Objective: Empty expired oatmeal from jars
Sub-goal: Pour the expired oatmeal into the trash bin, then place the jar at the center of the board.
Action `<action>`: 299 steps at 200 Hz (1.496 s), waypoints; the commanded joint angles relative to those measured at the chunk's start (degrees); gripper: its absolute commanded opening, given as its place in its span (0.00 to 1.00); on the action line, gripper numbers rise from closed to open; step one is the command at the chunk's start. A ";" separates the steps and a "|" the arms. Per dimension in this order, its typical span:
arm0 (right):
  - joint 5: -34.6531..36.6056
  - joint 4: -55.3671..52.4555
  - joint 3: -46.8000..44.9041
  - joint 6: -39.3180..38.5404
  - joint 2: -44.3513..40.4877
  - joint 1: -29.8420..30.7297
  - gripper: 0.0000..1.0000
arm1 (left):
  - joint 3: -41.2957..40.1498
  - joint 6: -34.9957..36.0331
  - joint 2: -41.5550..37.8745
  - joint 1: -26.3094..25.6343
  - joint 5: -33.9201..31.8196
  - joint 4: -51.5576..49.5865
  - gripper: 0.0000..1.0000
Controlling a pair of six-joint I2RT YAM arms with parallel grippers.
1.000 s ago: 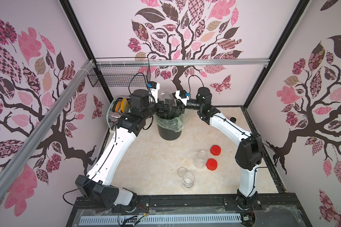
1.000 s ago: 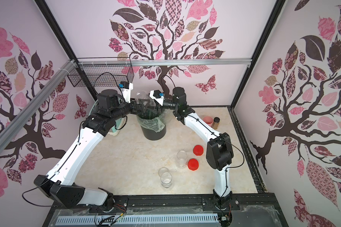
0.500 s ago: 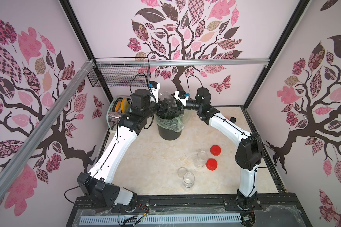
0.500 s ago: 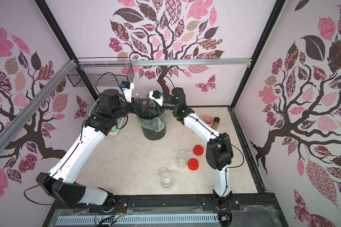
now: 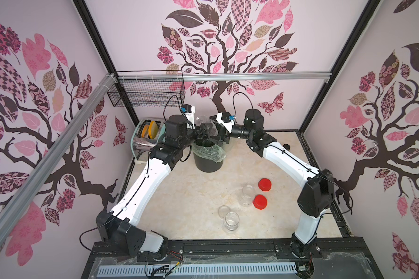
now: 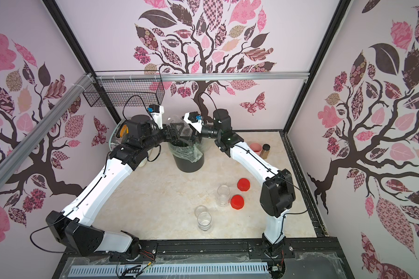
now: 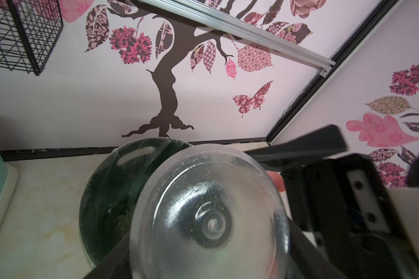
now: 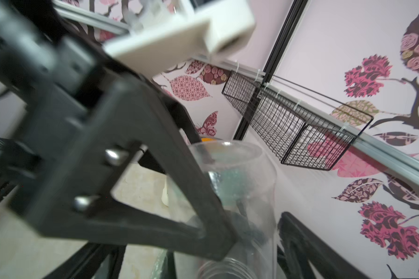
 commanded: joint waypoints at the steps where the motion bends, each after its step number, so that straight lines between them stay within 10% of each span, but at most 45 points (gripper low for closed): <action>1: 1.94 4.41 -4.17 9.95 -7.12 0.64 1.00 | -1.16 -5.29 -2.62 0.37 -4.50 5.29 0.29; 77: 23.91 18.99 -38.20 60.38 -33.93 1.45 1.00 | -14.90 -31.71 -9.66 9.46 2.16 18.82 0.27; 126: 16.58 29.55 -44.79 79.82 -31.59 -3.71 1.00 | -22.16 -46.10 -12.20 10.19 9.50 31.13 0.28; 214: 11.16 35.25 -35.20 88.21 -20.41 -4.43 1.00 | -27.40 -67.50 -8.80 9.59 20.55 50.81 0.31; 299: 9.53 37.22 -23.71 89.13 -12.40 -1.23 1.00 | -27.28 -71.99 -6.74 4.12 22.47 57.56 0.33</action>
